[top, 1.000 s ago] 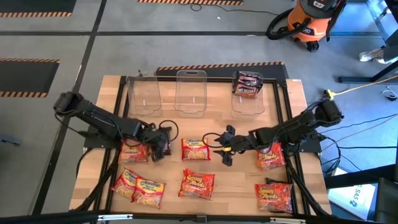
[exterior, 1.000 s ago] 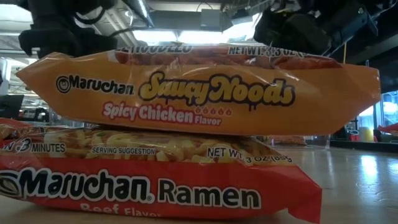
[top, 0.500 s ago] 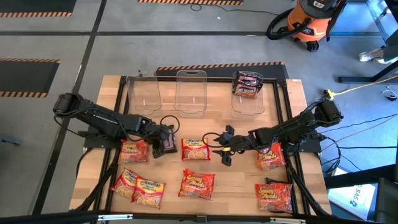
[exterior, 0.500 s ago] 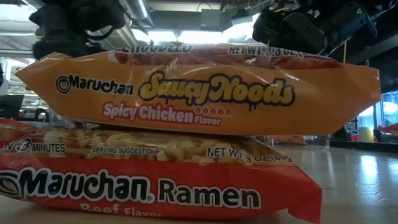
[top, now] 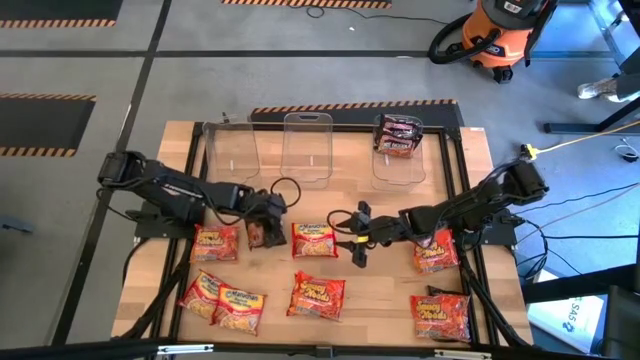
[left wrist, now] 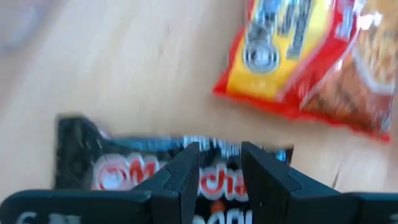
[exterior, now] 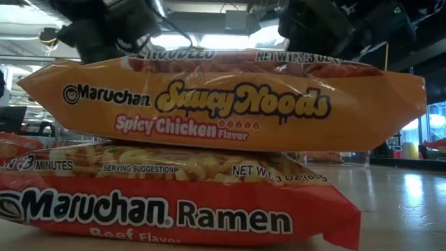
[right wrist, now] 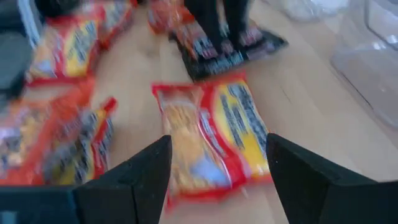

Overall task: Sort Maruchan noodles
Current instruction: Put the black noodle pack into the right transparent bin

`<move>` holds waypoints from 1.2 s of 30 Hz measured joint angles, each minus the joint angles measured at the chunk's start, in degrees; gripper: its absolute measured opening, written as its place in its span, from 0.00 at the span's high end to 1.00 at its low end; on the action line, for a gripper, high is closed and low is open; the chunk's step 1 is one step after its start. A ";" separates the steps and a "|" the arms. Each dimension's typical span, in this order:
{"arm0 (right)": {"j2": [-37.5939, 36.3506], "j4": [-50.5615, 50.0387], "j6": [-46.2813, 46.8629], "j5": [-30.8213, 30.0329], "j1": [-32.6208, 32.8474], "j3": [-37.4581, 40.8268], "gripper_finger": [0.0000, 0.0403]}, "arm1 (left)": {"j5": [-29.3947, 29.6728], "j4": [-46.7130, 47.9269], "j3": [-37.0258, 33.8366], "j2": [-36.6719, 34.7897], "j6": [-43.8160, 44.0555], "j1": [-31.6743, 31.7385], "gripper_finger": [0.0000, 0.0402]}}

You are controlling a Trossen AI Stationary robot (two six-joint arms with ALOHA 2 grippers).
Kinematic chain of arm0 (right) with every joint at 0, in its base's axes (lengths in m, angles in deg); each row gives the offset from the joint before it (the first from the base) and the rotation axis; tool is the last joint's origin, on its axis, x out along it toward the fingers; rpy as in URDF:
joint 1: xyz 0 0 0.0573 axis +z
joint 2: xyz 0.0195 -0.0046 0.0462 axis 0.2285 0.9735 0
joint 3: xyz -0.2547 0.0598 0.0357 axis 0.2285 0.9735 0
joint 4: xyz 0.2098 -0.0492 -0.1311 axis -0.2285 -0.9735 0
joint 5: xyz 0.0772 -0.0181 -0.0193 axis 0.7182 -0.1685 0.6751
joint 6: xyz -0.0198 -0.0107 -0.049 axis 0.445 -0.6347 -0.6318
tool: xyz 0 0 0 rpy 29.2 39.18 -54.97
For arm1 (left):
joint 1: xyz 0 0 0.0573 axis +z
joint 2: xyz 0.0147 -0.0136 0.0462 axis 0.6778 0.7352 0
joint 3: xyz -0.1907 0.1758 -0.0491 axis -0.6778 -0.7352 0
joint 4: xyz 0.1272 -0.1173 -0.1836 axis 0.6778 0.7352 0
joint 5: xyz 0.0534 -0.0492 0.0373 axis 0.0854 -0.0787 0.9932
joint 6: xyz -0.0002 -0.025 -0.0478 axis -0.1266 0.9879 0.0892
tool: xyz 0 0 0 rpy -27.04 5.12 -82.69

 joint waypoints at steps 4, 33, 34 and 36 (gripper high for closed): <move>3.40 2.34 -1.57 0.49 0.00 -2.10 0.40 | 2.90 0.85 2.68 -2.46 -1.07 -1.14 0.72; 19.08 -42.62 -0.49 7.19 -3.14 -27.38 0.40 | 12.66 15.97 -1.81 -9.05 18.33 -15.22 0.72; 18.57 -45.10 1.07 7.11 -2.42 -27.39 0.40 | 12.65 14.76 -2.08 -9.05 17.54 -15.22 0.72; 17.71 -49.67 4.27 7.09 -0.87 -27.39 0.40 | 12.05 11.98 -2.99 -9.03 15.84 -15.22 0.72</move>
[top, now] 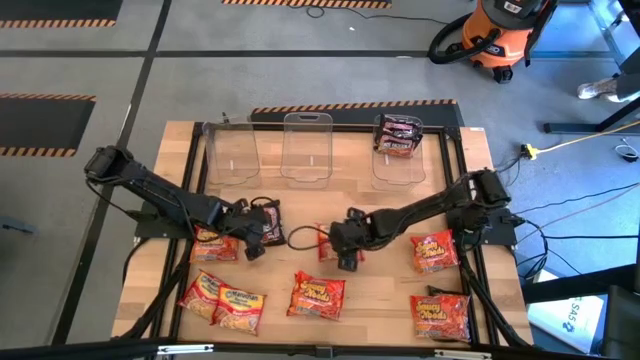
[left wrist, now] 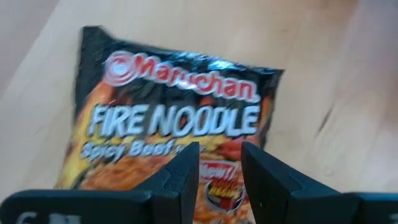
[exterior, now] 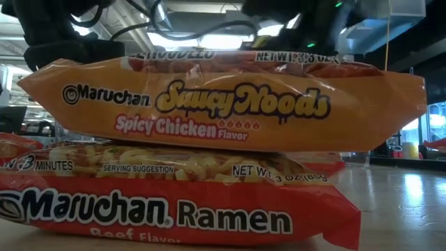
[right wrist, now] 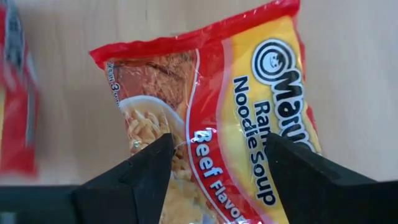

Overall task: Sort Maruchan noodles
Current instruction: Put the black noodle pack into the right transparent bin

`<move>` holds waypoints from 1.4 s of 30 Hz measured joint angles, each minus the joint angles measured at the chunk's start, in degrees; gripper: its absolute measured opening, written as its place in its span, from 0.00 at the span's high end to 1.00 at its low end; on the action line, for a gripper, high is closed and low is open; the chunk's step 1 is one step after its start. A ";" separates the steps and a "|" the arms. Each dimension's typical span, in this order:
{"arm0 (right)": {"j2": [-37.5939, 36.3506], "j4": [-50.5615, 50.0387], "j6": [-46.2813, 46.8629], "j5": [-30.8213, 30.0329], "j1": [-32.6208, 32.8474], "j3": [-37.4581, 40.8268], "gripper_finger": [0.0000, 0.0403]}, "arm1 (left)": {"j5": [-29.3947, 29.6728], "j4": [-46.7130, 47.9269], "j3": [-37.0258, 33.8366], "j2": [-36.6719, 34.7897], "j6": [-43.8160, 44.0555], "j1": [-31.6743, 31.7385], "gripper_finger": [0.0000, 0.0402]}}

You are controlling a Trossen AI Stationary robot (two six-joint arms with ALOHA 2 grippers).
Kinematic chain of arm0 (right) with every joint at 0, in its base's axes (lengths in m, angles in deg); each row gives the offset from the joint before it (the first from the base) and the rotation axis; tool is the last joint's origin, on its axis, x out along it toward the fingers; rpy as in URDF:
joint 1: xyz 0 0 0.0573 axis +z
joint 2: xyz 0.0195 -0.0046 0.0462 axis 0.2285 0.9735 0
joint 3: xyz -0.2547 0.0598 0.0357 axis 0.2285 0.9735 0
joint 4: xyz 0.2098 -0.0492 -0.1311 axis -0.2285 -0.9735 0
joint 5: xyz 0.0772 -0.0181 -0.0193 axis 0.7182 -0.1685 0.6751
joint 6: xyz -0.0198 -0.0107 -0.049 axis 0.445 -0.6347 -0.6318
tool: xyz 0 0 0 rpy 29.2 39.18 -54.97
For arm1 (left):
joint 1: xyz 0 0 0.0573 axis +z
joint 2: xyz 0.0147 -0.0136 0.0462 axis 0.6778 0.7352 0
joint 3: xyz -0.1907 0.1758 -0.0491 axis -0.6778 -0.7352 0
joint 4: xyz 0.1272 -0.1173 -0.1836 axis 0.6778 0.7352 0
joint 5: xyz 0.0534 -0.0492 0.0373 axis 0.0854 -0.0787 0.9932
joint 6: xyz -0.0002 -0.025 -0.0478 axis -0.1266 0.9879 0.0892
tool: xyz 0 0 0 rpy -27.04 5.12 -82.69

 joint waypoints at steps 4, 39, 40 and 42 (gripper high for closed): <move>-1.22 -10.73 6.31 1.64 3.80 0.02 0.40 | -0.11 -3.50 -1.10 0.00 -1.37 0.05 0.72; -0.28 23.39 8.30 4.46 -7.76 3.84 0.40 | 0.44 -22.93 -6.66 7.82 -5.97 1.42 0.72; -0.86 22.57 8.09 4.46 -7.76 3.75 0.40 | 0.45 -25.28 -6.66 9.02 -6.31 1.42 0.72; -2.12 19.10 7.64 4.37 -7.76 3.74 0.40 | 0.35 -31.13 -6.68 11.45 -6.77 1.42 0.72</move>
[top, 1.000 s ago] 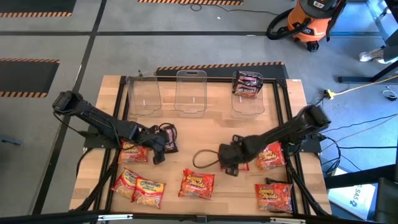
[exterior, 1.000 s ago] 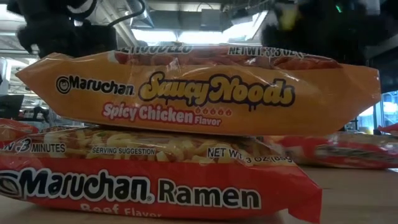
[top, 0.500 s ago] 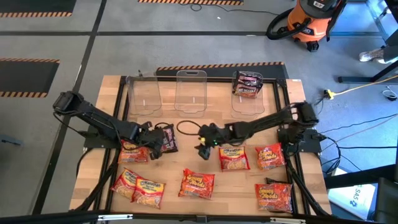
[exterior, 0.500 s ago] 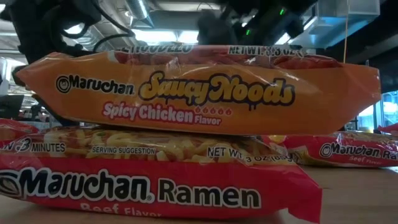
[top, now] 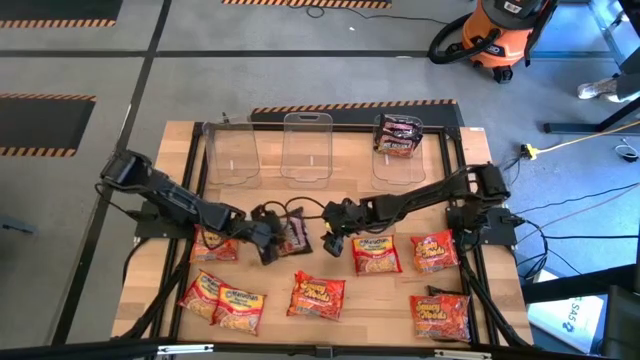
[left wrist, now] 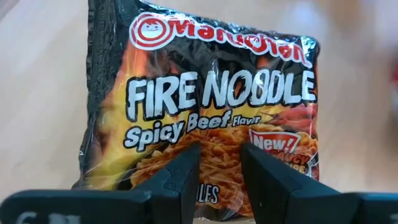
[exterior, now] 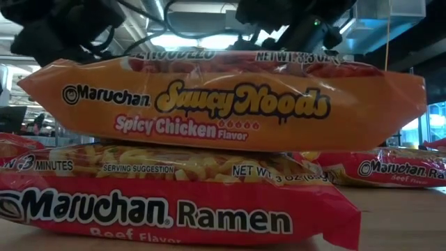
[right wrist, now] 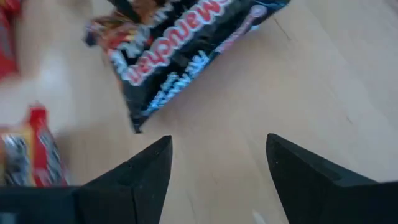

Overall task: Sort Maruchan noodles
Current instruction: Put the black noodle pack into the right transparent bin

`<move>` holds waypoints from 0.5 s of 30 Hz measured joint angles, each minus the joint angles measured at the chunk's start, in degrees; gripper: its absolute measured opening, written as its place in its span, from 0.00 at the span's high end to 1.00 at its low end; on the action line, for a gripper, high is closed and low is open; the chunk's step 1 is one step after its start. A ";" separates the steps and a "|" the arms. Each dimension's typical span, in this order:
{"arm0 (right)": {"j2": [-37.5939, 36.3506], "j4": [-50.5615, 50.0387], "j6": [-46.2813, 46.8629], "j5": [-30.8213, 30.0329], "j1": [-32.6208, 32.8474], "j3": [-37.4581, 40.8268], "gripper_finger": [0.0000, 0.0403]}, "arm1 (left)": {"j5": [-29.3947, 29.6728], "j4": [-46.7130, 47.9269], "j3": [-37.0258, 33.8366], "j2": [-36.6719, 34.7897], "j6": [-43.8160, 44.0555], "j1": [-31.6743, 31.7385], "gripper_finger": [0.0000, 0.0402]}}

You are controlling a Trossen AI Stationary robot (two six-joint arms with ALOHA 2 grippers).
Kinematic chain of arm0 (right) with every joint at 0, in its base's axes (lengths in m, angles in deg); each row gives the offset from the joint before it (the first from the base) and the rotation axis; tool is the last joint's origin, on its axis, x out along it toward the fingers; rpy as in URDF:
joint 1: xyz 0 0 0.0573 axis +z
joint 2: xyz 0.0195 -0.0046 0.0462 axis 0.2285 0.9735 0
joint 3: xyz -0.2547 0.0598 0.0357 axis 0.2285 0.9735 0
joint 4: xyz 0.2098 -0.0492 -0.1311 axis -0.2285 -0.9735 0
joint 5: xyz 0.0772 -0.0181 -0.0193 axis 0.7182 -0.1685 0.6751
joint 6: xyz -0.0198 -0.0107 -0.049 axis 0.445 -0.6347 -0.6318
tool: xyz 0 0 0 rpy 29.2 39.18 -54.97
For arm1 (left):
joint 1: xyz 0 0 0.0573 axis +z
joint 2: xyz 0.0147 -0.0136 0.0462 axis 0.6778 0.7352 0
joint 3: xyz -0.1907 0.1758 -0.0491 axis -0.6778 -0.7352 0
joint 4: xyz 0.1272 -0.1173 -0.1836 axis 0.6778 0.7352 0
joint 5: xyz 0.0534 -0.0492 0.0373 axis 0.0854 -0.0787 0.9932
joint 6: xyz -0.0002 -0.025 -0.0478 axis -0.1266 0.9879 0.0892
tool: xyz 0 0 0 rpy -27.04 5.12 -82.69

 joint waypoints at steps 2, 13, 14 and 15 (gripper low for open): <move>-0.74 -1.65 -0.68 -1.41 0.00 0.02 0.40 | 0.80 -5.80 -0.08 2.19 0.18 0.11 0.72; -2.96 -1.86 -0.14 -1.47 0.00 0.02 0.40 | -4.15 -15.15 1.44 1.31 -0.31 1.80 0.72; -2.58 -0.65 0.66 -1.45 0.01 0.02 0.40 | -4.68 -14.31 1.46 -0.14 -0.57 1.57 0.72; -2.25 0.64 1.26 -1.15 0.00 0.00 0.40 | -4.60 -12.58 1.49 -1.53 -0.63 1.31 0.72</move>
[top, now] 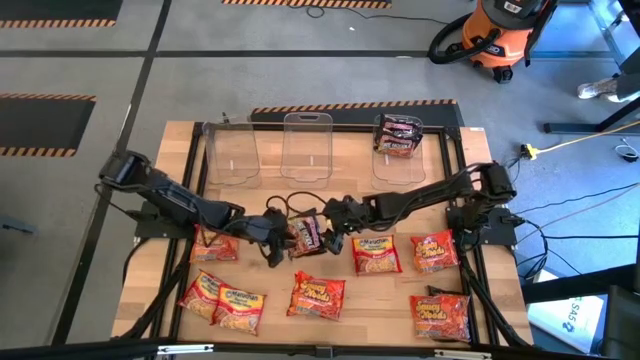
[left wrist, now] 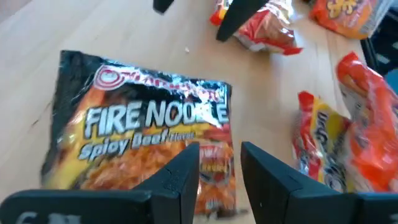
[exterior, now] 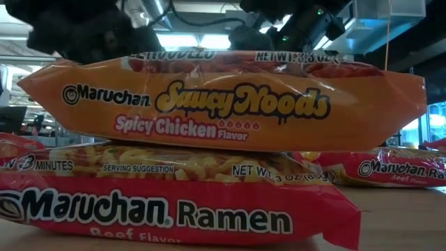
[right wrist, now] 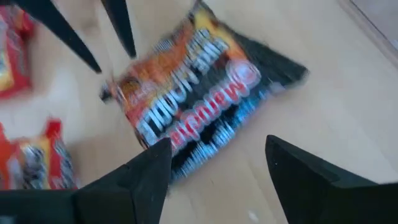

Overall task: Sort Maruchan noodles
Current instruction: Put the black noodle pack into the right transparent bin

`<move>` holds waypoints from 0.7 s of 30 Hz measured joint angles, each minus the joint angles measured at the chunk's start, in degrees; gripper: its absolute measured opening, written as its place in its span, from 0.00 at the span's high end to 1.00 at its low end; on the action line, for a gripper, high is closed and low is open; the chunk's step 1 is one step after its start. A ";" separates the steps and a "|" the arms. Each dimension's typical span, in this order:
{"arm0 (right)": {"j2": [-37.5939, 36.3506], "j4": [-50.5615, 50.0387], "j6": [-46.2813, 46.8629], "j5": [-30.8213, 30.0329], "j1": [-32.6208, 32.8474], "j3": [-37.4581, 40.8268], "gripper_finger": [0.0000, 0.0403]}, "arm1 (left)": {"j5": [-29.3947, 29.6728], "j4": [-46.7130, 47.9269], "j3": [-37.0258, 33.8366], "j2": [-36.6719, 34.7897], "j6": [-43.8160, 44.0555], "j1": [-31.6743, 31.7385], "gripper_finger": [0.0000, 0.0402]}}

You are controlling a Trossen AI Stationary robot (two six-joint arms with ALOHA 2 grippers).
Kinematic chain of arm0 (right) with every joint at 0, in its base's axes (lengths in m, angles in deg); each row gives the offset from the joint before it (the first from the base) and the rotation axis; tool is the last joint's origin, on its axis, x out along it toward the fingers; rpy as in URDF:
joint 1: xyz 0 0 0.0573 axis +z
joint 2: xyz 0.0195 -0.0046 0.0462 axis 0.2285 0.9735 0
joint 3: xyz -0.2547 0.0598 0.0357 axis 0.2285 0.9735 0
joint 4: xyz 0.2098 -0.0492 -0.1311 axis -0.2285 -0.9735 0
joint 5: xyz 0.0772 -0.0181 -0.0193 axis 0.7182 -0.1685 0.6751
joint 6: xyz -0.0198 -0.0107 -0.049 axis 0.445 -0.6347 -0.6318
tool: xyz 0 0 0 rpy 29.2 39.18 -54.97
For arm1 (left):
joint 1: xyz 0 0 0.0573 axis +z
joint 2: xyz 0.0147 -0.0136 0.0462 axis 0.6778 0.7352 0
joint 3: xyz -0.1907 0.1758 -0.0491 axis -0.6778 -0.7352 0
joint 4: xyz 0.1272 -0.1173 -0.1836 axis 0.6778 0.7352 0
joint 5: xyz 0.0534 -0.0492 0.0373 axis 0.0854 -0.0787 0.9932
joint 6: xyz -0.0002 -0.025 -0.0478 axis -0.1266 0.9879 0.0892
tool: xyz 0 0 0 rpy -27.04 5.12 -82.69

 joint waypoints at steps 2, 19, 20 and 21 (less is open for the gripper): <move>0.45 0.28 0.72 0.89 0.00 0.04 0.38 | 1.46 5.03 -0.04 -2.85 0.02 -0.50 0.72; 10.25 13.86 8.52 4.20 -2.34 0.02 0.21 | 8.46 6.69 -0.59 6.94 -0.90 -3.60 0.72; 10.25 13.80 8.66 4.21 -2.34 0.02 0.21 | 8.75 5.79 -0.59 8.25 -0.90 -3.56 0.72; 10.25 13.79 8.70 4.26 -2.32 0.02 0.21 | 9.24 5.04 -0.50 9.63 -0.90 -3.49 0.72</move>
